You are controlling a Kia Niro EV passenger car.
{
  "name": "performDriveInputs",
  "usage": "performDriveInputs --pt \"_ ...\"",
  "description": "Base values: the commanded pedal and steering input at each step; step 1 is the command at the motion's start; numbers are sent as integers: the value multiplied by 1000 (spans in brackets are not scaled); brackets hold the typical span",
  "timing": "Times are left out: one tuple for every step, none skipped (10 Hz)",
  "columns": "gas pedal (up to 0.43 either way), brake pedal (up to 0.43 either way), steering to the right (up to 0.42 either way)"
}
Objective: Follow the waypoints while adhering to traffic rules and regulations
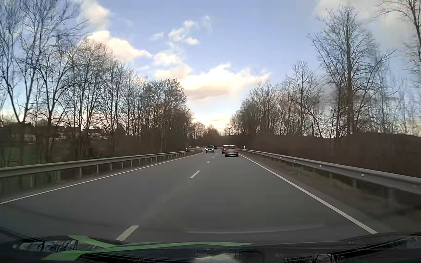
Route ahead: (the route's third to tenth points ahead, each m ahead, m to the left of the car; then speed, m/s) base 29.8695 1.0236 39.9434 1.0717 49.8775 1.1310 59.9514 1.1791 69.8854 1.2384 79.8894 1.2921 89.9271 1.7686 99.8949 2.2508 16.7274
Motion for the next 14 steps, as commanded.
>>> performDriveInputs --pt "79 0 0" --pt "79 0 -1" --pt "79 0 -1" --pt "79 0 -1" --pt "79 0 -1" --pt "79 0 -1" --pt "79 0 -1" --pt "79 0 -2" --pt "79 0 -2" --pt "79 0 -2" --pt "79 0 -3" --pt "79 0 -3" --pt "79 0 -3" --pt "79 0 -3"
